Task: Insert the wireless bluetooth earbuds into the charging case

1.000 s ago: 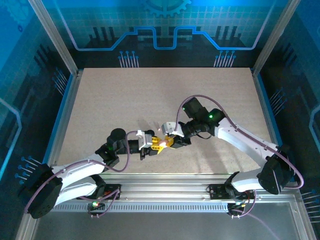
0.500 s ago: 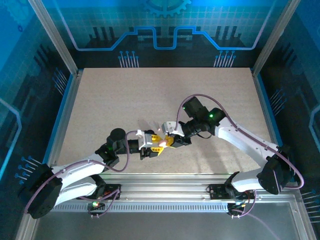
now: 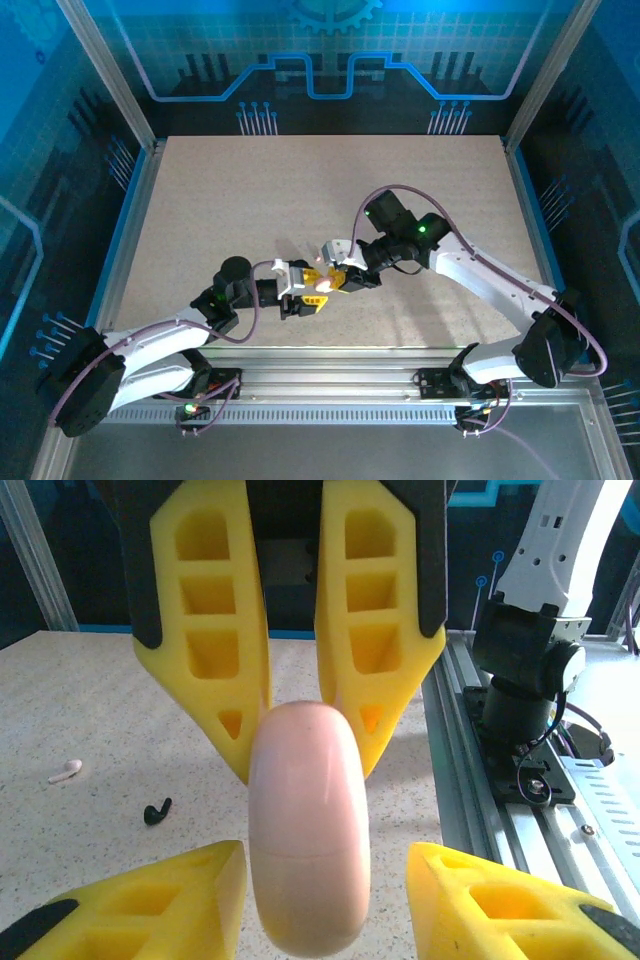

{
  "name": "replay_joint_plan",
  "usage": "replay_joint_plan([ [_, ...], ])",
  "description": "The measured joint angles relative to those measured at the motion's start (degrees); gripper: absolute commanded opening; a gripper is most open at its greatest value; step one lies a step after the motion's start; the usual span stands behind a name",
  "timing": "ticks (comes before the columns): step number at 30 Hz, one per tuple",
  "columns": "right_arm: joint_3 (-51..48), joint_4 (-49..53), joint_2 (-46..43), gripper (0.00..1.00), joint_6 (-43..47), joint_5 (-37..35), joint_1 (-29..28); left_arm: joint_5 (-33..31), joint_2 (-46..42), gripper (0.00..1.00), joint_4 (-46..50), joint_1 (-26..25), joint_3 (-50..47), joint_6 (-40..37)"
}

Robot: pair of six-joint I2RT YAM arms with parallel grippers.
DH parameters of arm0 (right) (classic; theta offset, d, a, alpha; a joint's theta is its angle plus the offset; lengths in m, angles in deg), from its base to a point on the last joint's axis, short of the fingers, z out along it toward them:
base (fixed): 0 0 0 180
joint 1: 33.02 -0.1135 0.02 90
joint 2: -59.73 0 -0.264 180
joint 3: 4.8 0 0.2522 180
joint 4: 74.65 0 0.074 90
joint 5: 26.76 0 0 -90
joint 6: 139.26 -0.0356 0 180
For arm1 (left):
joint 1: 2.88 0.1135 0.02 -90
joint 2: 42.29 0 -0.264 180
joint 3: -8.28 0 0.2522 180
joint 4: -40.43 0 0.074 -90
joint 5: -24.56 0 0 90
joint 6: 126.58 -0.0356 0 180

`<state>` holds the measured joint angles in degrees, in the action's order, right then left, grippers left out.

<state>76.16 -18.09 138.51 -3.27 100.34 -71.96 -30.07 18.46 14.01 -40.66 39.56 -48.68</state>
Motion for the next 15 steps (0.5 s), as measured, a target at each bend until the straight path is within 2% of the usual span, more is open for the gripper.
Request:
replay_joint_plan([
  [6,0.02,0.31,0.35,0.19,-0.09,-0.15,-0.04,-0.11,0.0,0.27,-0.61,0.02,0.02,0.48],
  [10,0.07,0.68,0.35,0.21,-0.28,-0.22,-0.09,-0.15,0.0,0.23,-0.5,0.04,0.02,1.07],
  [13,0.07,0.61,0.35,0.44,-1.18,-0.15,-0.11,-0.07,0.0,0.23,-0.61,0.04,0.07,1.25],
  [15,0.07,-0.24,0.35,0.52,-1.64,-0.2,-0.09,0.07,0.0,0.22,-0.63,0.0,0.11,1.25],
])
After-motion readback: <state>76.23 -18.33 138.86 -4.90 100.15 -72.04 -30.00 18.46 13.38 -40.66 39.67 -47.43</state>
